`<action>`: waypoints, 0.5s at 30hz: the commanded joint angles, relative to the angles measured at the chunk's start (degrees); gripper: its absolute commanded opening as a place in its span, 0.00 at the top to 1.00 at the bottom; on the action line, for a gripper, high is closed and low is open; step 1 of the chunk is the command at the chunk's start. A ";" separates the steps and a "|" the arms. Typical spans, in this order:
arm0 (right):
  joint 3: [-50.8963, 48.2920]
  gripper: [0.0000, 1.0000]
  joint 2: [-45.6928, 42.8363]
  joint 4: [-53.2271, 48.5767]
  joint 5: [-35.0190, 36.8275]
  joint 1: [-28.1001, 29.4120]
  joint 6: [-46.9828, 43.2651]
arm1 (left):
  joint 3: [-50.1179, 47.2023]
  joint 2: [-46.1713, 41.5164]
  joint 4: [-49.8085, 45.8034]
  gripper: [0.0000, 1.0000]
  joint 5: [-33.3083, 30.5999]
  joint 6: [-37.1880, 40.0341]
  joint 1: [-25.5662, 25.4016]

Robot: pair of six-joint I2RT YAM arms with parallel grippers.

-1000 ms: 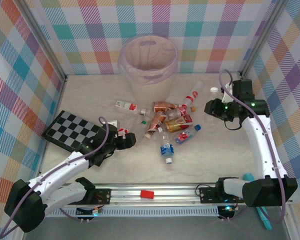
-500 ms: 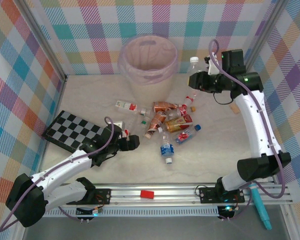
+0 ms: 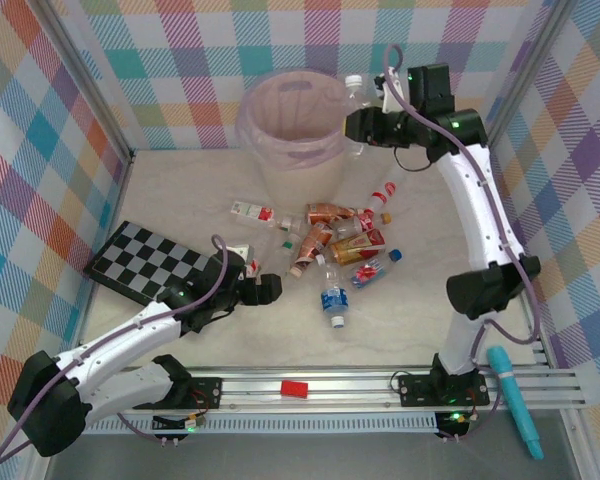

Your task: Put the plastic bottles in the bin

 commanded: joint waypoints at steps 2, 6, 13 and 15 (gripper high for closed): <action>10.71 0.59 7.81 2.38 -1.41 0.71 2.11 | 1.40 -1.53 -1.05 0.07 0.71 -0.66 -1.22; 17.48 0.60 14.31 5.03 -0.40 1.42 3.85 | 1.99 -1.50 -1.87 0.07 -0.09 -0.86 -1.82; 18.96 0.60 18.91 9.94 0.94 1.44 5.89 | 3.75 -2.90 -5.97 0.07 -2.37 -1.52 -3.27; 19.04 0.60 20.01 11.15 1.06 1.47 6.11 | 3.86 -3.94 -6.32 0.07 -3.31 -1.90 -3.92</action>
